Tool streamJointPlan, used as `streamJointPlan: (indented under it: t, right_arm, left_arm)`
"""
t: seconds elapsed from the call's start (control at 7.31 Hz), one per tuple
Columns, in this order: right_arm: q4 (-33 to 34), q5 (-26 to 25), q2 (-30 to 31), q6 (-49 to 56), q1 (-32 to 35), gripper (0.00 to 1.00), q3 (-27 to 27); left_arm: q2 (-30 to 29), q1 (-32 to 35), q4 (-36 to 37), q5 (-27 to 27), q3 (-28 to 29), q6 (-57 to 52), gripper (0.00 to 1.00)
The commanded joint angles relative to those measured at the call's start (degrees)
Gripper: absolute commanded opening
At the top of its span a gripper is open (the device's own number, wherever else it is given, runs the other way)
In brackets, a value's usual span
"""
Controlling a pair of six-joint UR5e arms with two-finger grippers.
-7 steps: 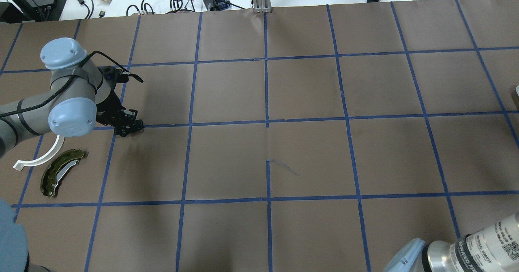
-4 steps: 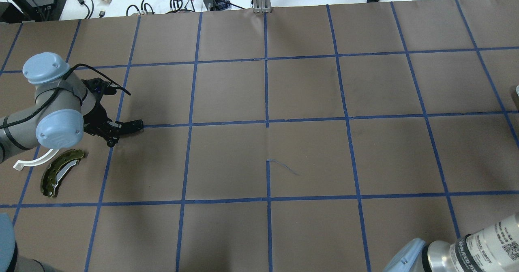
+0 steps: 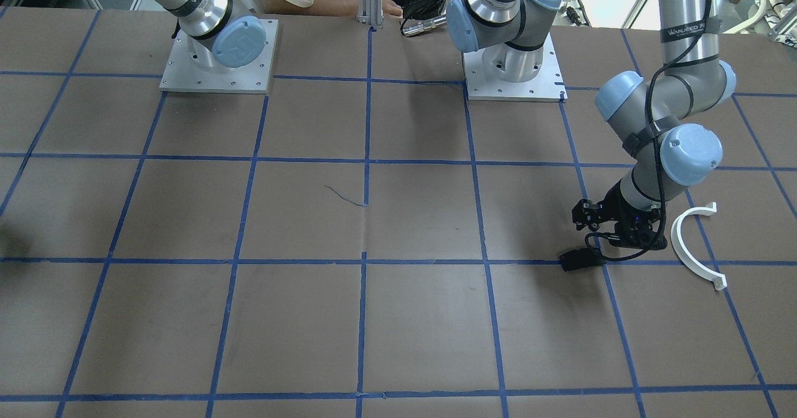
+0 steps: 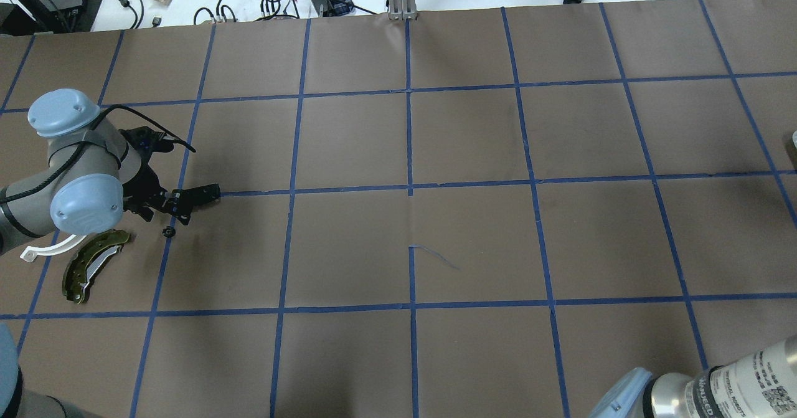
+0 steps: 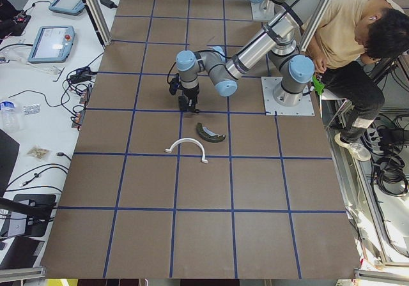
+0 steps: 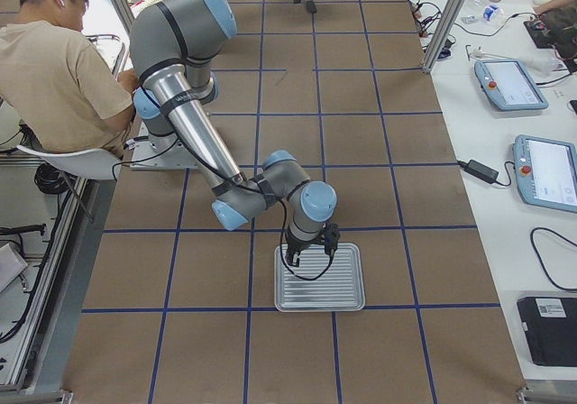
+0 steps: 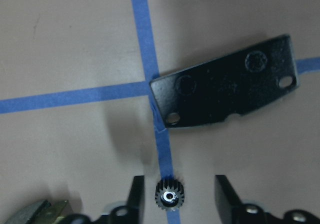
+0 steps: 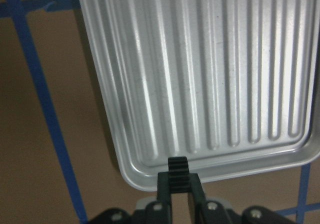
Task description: Place bearing gear from tray to pile
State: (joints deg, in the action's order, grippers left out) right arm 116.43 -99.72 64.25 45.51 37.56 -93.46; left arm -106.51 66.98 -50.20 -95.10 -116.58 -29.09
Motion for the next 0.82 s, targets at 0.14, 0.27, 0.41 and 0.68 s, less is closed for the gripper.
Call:
streamJointPlan:
  t: [0.14, 0.27, 0.41, 0.68]
  right_arm:
    - [-7.86, 4.98, 7.36, -13.46, 12.58, 0.0, -0.67]
    - [-10.67, 7.15, 8.51, -19.61, 17.94, 0.0, -0.84]
    - [-15.39, 10.83, 10.0, -29.94, 23.3, 0.0, -1.1]
    - [-17.54, 14.8, 12.82, -47.0, 35.33, 0.0, -2.59]
  left_arm:
    - [2.97, 7.78, -9.0, -0.09, 5.55, 10.84, 1.0]
    - [3.58, 10.42, -12.34, 0.09, 7.84, 14.46, 1.0]
    - [4.81, 13.14, -16.81, 0.87, 10.3, 20.85, 1.0]
    - [6.13, 21.39, -28.14, 3.6, 19.76, 30.8, 1.0]
